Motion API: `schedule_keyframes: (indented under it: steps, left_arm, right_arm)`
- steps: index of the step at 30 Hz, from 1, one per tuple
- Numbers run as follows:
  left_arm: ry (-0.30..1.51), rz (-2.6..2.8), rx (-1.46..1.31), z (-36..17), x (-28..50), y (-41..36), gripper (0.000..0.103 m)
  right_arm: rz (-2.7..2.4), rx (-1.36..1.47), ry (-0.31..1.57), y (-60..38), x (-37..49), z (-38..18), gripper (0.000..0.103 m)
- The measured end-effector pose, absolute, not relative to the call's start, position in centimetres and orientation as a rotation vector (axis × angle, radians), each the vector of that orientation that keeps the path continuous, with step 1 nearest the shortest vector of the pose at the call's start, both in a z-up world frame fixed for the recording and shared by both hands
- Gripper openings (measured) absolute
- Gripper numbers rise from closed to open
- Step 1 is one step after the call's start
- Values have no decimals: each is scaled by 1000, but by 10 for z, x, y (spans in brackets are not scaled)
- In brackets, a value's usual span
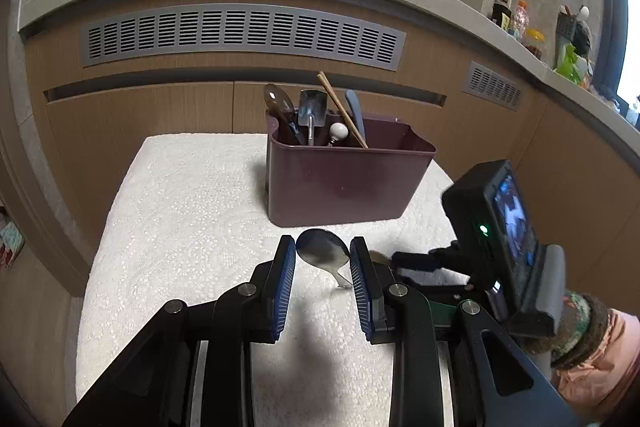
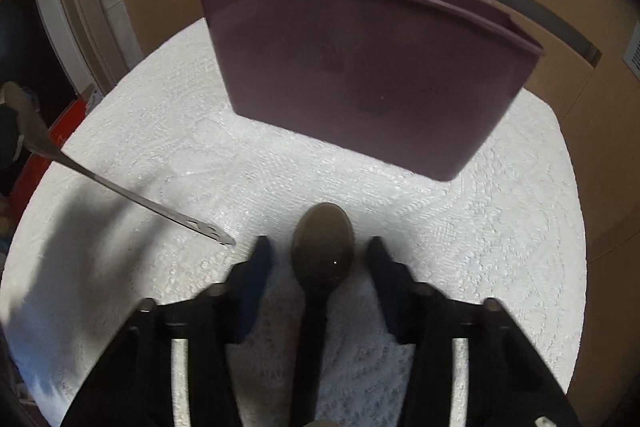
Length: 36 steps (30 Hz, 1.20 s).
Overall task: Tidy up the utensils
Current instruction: 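Close the left tool on the metal spoon while the right tool grasps the brown-bowled spoon, then lift both spoons and carry them toward the maroon caddy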
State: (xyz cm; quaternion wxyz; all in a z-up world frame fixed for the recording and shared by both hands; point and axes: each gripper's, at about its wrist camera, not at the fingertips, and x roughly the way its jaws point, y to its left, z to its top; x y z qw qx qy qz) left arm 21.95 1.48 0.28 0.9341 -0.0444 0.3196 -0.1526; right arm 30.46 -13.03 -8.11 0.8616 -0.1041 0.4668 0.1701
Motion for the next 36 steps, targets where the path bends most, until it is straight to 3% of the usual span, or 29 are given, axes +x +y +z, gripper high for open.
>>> schedule_keyframes:
  steps: [12,27,36]
  left_arm:
    - [646,-317,-89,7,215,9,29]
    - [579,-322,-38,38,202,-3,29]
    - [361,-330,37,130,217,-11,25]
  right_arm:
    - [329,-148,784,-163,239,-18,29]
    - [283,-121,659,-195,214,17,29]
    - [250,-95,416,-205,221,110,29]
